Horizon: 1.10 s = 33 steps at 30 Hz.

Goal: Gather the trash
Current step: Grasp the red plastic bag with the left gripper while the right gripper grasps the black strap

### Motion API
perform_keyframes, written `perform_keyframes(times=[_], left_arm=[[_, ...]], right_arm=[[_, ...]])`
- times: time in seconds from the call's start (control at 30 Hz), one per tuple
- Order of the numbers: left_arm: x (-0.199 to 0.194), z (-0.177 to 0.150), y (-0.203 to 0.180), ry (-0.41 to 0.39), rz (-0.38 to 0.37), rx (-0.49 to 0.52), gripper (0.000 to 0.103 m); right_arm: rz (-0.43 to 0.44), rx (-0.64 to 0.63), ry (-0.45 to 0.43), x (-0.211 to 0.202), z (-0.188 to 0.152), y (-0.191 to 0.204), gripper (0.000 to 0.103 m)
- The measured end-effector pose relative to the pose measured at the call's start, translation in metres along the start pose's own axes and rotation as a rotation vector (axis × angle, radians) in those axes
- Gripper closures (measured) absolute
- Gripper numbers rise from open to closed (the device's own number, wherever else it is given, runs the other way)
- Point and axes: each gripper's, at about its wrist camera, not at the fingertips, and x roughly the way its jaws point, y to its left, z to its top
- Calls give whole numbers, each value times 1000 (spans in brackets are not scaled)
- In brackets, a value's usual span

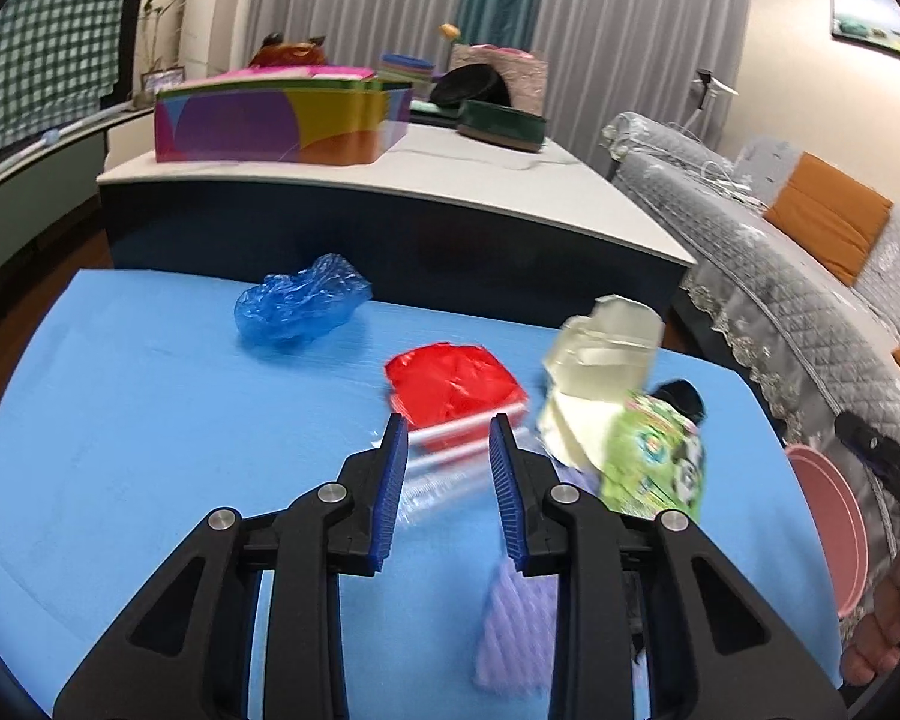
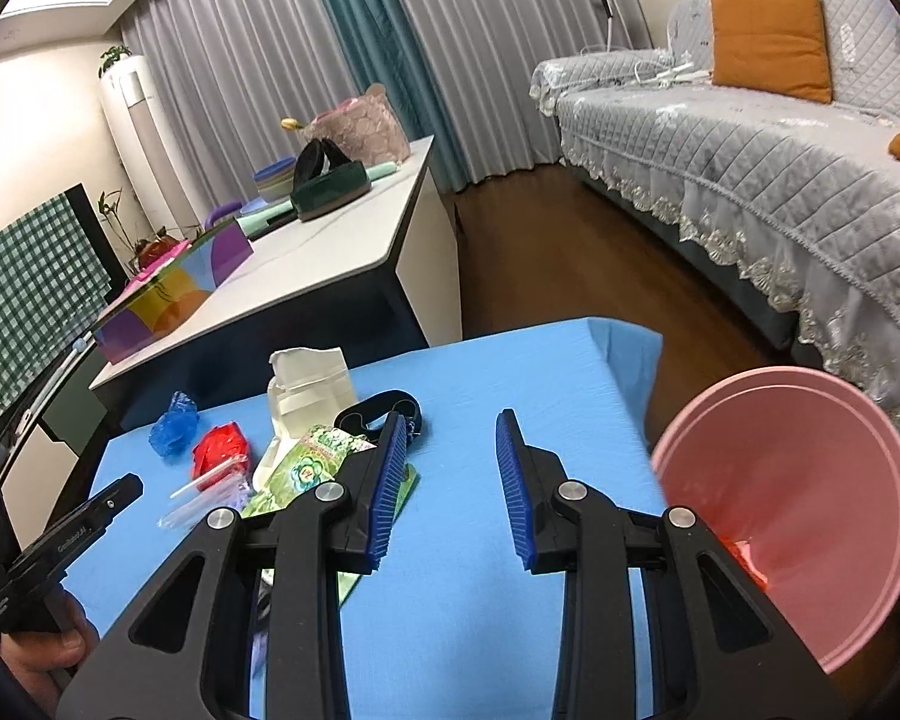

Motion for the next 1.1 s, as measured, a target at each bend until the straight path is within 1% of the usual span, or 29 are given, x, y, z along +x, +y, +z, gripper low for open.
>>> perform_keyframes(times=[0.2,0.33,0.37,0.4,0.43,0.47,0.5,0.53,0.57,0.63,0.73,0.77,0.83,0.87,0.9,0.93,0.97,1.0,1.1], left_arm=[[29,7,6,23,-9,-28,75],[54,11,9,59,-18,-54,74],[59,12,10,70,-21,-65,70],[64,13,12,80,-24,-75,63],[70,14,13,92,-22,-87,59],[74,15,15,101,-15,-93,51],[79,15,16,110,-8,-100,48],[84,15,19,126,-13,-118,47],[88,16,21,138,-32,-141,44],[94,15,24,159,-67,-173,44],[98,13,18,176,-85,-154,45],[97,12,17,177,-95,-148,51],[95,13,14,171,-98,-137,56],[93,13,12,164,-95,-125,60],[90,13,10,155,-92,-108,62],[88,15,9,151,-90,-101,64],[85,16,7,143,-88,-93,68],[83,19,7,135,-90,-89,71],[72,24,5,107,-74,-69,71]], right_arm=[[14,-8,31,36,4,9,70],[25,-10,79,65,5,16,70],[28,-9,88,71,6,17,70],[31,-7,101,77,7,18,70],[34,-4,116,83,8,19,68],[36,0,134,90,8,20,62],[34,5,148,96,8,20,57],[31,10,165,104,8,19,56],[32,15,179,108,8,19,55],[30,24,218,119,6,18,55],[36,23,244,129,4,19,56],[34,20,249,131,4,20,60],[39,16,252,132,4,21,73],[42,14,252,131,4,21,83],[42,11,250,130,4,22,90],[41,5,244,128,4,22,91],[38,-2,233,124,6,22,93],[33,-6,222,121,7,22,94],[24,-8,187,107,13,21,95]])
